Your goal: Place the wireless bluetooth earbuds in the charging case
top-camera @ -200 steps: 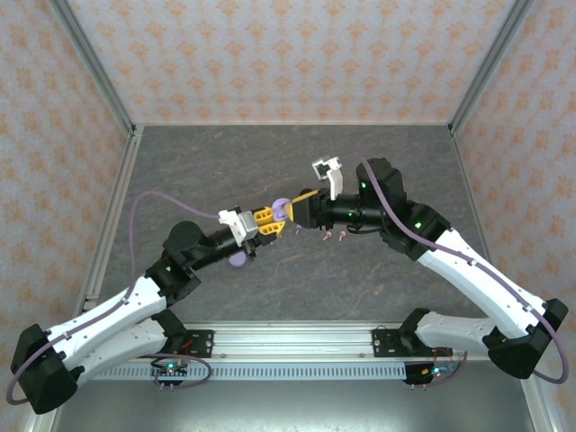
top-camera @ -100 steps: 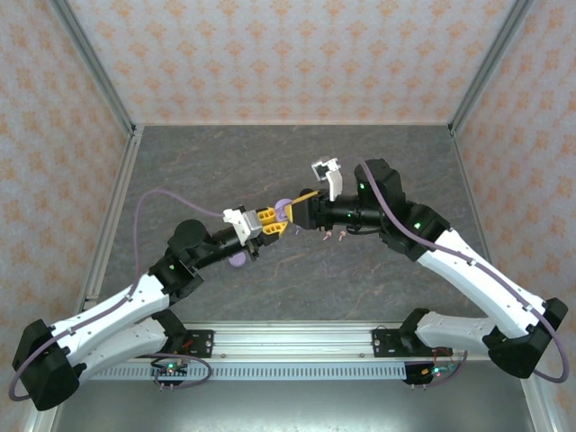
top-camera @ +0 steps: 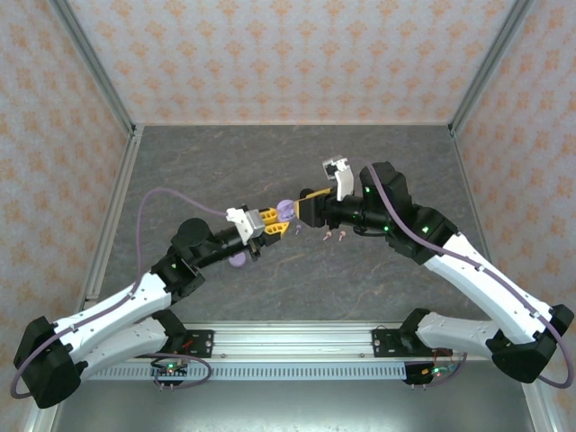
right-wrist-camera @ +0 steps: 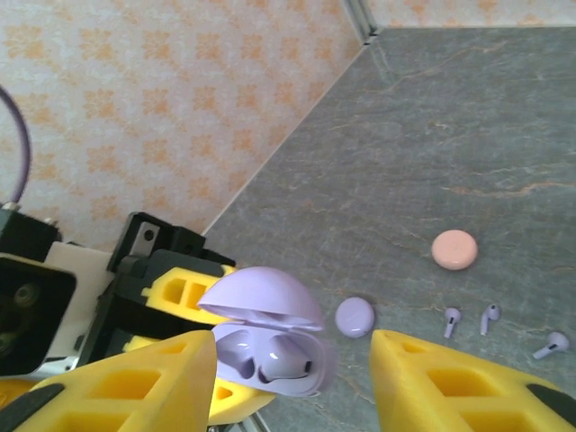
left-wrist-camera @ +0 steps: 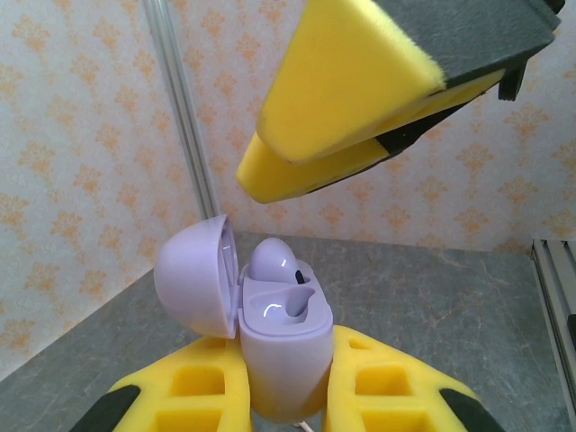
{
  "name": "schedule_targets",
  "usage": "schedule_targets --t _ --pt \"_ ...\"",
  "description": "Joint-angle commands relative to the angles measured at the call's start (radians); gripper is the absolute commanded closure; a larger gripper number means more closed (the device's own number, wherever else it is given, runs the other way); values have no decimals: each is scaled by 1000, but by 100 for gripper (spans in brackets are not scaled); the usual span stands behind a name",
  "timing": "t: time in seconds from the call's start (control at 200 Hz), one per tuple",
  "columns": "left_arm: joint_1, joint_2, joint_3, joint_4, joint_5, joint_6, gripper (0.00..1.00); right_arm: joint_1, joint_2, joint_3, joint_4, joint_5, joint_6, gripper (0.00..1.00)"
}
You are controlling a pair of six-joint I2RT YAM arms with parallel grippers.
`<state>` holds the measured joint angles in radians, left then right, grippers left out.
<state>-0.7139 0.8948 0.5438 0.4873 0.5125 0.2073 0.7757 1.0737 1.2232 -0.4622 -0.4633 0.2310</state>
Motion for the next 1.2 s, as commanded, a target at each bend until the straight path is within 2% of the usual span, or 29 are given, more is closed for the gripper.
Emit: schedule_targets --t 0.0,0.215,0.355,0.576,0.756,1.196 --pt "-6 -22 15 -27 -28 -25 100 -19 -15 0 -32 119 9 49" --pt "-6 -125 -78 -82 -79 -78 100 -97 26 -103 -18 190 119 47" --pt "-5 -208 -128 -137 -111 -97 100 -109 156 -124 -64 246 143 50" --pt "-5 -300 -149 -215 -120 -84 100 -105 462 -59 -83 198 142 56" --pt "-6 -312 -147 -240 -126 -71 100 -98 660 28 -86 222 136 57" --pt "-6 -309 -146 -233 -114 -78 100 -87 937 239 -168 268 103 65"
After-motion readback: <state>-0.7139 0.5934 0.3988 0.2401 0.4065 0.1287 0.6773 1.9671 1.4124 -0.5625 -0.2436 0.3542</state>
